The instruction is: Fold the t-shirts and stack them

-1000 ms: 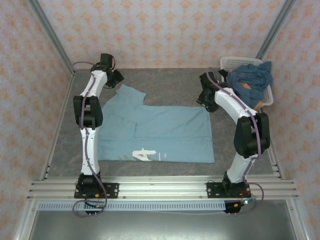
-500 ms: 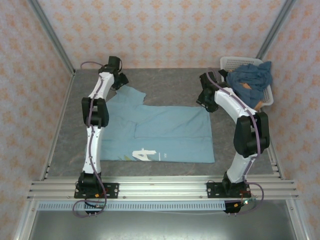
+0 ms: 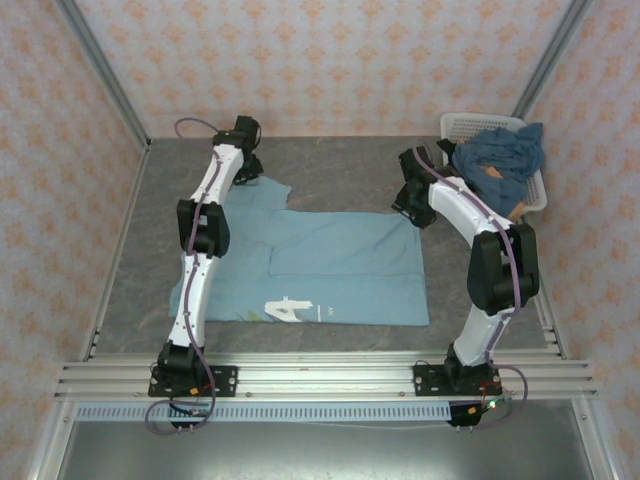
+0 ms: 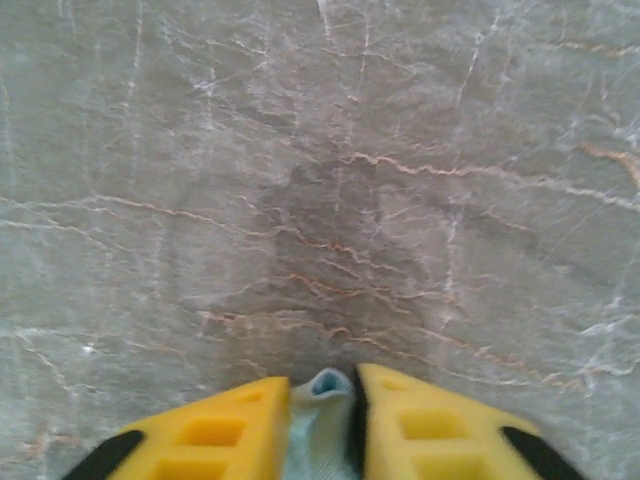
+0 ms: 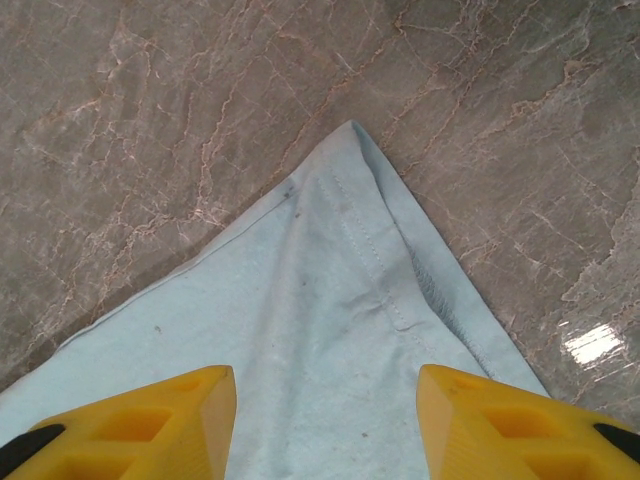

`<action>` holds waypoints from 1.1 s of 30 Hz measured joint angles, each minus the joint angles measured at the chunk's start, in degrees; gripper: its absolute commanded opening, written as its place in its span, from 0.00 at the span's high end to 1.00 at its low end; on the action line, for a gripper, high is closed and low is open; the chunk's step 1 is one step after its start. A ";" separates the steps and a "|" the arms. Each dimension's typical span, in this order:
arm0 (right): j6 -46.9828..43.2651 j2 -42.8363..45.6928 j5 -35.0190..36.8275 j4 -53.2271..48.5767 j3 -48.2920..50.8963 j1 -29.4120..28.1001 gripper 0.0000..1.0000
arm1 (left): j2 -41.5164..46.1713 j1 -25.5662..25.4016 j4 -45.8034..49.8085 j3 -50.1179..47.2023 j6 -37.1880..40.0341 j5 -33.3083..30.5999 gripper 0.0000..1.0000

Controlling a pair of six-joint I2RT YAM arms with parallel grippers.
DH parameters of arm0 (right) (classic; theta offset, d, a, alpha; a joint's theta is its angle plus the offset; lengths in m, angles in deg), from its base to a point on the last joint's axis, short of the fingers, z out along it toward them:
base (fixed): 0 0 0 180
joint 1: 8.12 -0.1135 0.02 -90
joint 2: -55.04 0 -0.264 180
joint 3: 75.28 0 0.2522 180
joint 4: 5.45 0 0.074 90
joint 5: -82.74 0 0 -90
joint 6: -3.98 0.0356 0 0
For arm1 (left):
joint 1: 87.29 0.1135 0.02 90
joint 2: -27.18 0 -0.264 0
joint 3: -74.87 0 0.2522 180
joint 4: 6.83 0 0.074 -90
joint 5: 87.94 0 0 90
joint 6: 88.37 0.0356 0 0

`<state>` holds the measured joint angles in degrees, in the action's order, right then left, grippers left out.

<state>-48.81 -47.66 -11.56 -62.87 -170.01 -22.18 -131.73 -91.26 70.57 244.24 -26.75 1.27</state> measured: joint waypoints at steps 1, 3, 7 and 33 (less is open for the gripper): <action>0.04 0.00 0.00 -0.02 0.22 0.00 0.49 | 0.00 0.00 0.48 0.00 0.02 -0.15 0.92; 0.13 0.00 0.02 -0.02 0.55 0.00 0.50 | 0.02 0.22 0.94 0.26 0.22 -0.13 1.00; 0.17 0.00 0.31 0.00 0.76 0.00 0.50 | 0.17 0.24 1.09 0.31 -0.02 -0.02 1.00; 0.09 -20.55 12.90 -2.45 -15.50 0.02 0.53 | 13.38 -0.11 -0.24 -7.96 -0.02 6.10 1.00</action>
<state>-48.72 -68.20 1.34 -65.32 -185.51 -22.16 -118.35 -91.37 70.33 236.28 -26.77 7.37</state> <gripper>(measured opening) 0.480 0.058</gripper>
